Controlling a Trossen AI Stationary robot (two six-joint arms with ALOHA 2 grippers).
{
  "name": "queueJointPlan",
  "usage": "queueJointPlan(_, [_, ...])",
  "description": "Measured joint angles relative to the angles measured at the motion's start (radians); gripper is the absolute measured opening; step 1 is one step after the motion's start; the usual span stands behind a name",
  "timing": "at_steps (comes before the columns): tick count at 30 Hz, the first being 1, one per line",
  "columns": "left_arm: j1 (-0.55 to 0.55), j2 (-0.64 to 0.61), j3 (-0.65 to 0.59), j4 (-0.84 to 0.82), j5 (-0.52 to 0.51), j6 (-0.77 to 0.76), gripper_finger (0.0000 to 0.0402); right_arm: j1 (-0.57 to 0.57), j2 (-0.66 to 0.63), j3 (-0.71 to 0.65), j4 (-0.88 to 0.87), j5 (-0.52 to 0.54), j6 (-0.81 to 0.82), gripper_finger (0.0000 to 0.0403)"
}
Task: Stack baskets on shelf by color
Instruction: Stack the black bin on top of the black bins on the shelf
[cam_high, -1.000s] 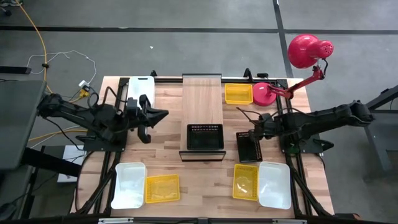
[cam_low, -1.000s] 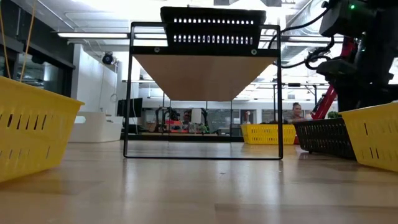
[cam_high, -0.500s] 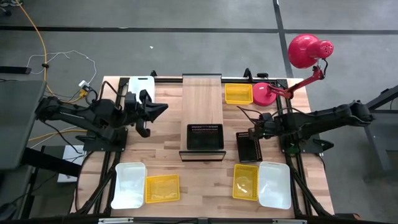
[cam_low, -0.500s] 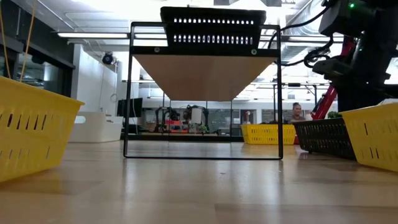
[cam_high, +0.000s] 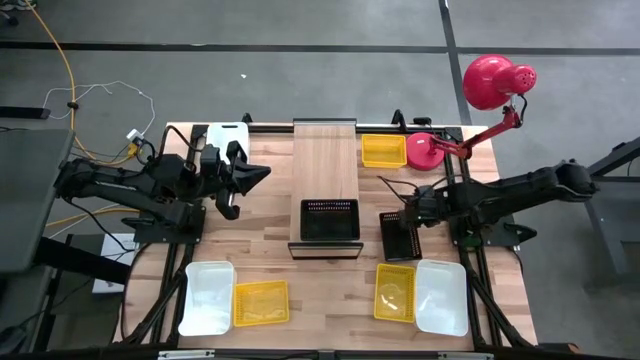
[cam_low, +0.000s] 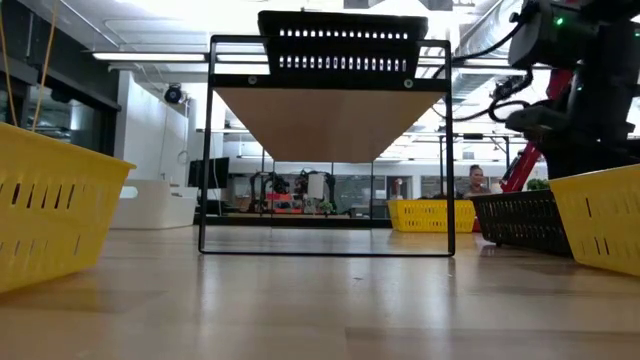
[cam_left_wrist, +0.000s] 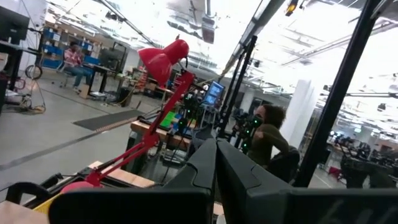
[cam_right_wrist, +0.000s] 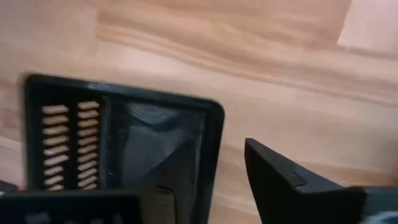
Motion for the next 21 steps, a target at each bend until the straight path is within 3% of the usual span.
queueJointPlan(7, [0.0, 0.0, 0.0, 0.0, 0.0, 0.0, 0.0, 0.0, 0.061, 0.0, 0.048, 0.005, -0.009, 0.0146])
queueJointPlan(9, [0.0, 0.0, 0.0, 0.0, 0.0, 0.0, 0.0, 0.0, 0.066, 0.0, 0.051, 0.007, -0.023, 0.0121])
queueJointPlan(13, [0.0, 0.0, 0.0, 0.0, -0.001, 0.0, 0.0, 0.0, 0.05, 0.006, 0.048, 0.052, -0.049, 0.002])
queueJointPlan(21, [0.0, 0.0, 0.0, 0.008, -0.015, 0.0, 0.0, -0.029, -0.051, 0.189, -0.028, 0.217, -0.195, 0.0006])
